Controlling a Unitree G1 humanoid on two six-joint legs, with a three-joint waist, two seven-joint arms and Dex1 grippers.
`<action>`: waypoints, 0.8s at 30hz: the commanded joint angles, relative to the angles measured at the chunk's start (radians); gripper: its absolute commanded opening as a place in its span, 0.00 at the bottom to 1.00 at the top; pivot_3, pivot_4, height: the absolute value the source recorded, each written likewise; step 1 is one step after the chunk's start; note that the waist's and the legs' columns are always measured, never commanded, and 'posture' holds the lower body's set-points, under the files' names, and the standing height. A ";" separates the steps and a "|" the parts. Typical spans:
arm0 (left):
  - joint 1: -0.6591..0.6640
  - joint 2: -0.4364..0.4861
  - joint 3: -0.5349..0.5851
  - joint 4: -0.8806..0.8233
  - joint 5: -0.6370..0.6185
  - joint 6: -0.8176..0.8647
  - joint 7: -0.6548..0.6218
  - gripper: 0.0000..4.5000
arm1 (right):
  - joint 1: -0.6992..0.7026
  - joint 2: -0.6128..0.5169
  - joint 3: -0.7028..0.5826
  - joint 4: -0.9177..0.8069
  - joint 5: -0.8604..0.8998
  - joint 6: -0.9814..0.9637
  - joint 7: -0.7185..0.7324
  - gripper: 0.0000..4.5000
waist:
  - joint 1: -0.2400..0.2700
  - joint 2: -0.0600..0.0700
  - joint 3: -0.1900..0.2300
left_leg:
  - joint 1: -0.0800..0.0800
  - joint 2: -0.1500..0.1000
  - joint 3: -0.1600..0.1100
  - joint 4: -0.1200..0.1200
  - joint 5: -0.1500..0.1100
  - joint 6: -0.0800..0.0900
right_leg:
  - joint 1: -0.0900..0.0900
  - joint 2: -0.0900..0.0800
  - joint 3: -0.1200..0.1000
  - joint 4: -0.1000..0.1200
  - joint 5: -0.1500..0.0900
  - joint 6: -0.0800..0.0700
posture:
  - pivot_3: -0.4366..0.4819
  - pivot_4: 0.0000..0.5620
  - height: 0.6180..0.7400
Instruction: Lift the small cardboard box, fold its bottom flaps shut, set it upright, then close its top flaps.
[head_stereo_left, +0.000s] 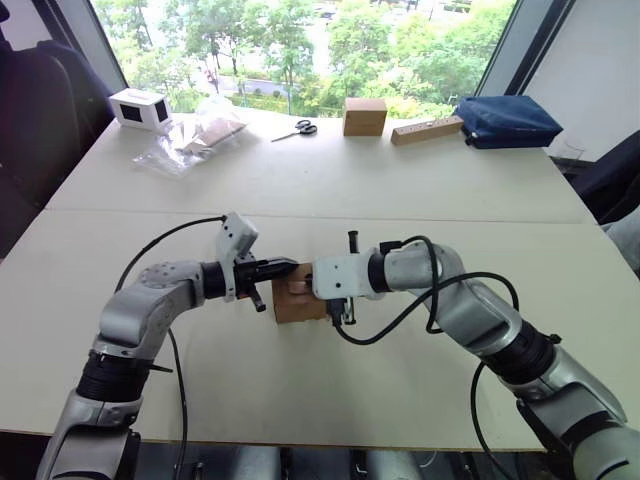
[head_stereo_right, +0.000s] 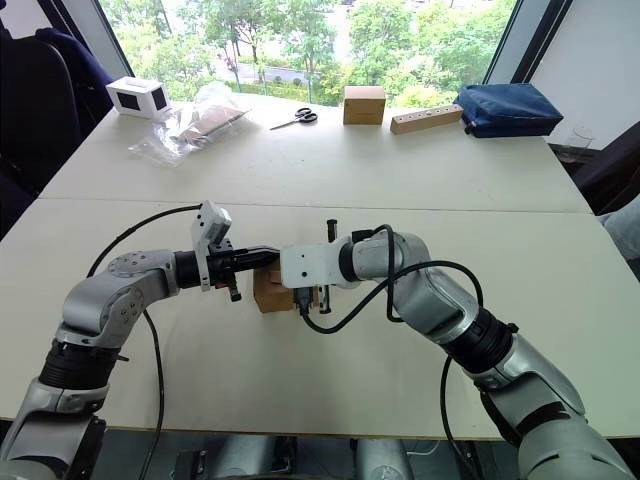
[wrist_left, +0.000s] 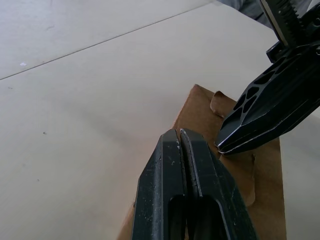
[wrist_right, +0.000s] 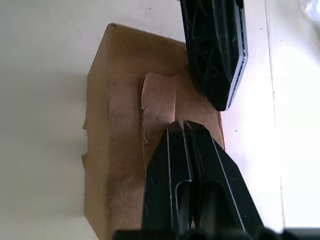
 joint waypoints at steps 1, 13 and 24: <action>-0.016 0.002 0.027 -0.003 -0.008 -0.005 0.005 0.01 | 0.005 0.019 -0.098 -0.096 0.115 0.064 0.045 0.00 | 0.000 0.000 0.000 | 0.000 0.000 0.000 0.000 0.000 0.000 | 0.000 0.000 0.000 0.000 0.000 0.000 | 0.48 0.27 1.00; -0.023 -0.015 0.049 -0.004 -0.046 0.037 0.025 0.01 | 0.026 0.005 -0.043 -0.086 0.084 0.045 0.032 0.00 | 0.000 0.000 0.000 | 0.000 0.000 0.000 0.000 0.000 0.001 | 0.000 0.000 0.000 0.000 0.000 0.000 | 0.48 0.27 1.00; -0.020 -0.019 0.058 -0.019 -0.070 0.060 0.042 0.01 | 0.010 -0.003 -0.005 -0.032 -0.003 -0.020 0.027 0.00 | 0.000 0.000 0.000 | 0.000 0.000 0.000 0.000 0.000 0.001 | 0.000 0.000 0.000 0.000 0.000 0.000 | 0.48 0.27 1.00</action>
